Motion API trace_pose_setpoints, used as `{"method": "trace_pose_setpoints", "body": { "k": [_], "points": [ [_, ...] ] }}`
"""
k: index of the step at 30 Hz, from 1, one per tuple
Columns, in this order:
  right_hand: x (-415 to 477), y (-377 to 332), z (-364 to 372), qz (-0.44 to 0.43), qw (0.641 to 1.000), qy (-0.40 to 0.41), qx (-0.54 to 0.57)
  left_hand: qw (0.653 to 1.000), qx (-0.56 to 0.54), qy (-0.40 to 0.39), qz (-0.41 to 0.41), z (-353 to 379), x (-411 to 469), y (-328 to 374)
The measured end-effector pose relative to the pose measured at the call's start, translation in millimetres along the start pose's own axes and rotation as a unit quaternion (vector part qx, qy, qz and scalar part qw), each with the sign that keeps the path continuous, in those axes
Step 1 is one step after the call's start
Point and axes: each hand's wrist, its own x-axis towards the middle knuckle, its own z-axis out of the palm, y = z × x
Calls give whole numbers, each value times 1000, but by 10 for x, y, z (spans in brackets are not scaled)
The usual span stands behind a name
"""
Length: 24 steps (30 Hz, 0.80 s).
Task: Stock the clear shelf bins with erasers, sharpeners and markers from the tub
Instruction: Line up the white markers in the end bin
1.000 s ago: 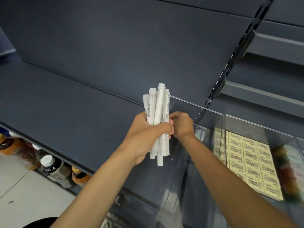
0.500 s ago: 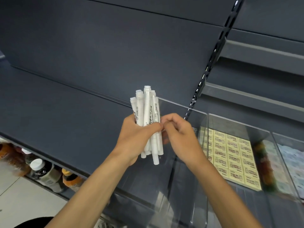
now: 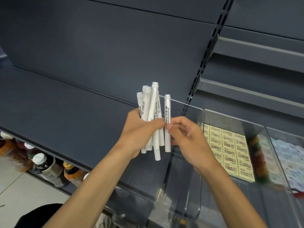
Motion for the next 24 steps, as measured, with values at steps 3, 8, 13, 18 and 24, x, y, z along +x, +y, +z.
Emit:
{"method": "trace_pose_setpoints", "body": {
  "k": [3,8,13,18,24],
  "points": [
    [58,55,-28,13,999,36,-18,1000,1,18,-3,-7,5,52],
    [187,27,-28,68,995,37,62,999,-25,37,2,-37,69,100],
    [460,99,33,147,978,65,133,999,-13,47,-1,-91,170,14],
    [778,188,140,157,981,97,-53,999,-24,47,-8,-84,244,-33],
    [1036,245,313,253,966,38,-34,1000,-19,21,-9,-48,291,-101]
  ]
}}
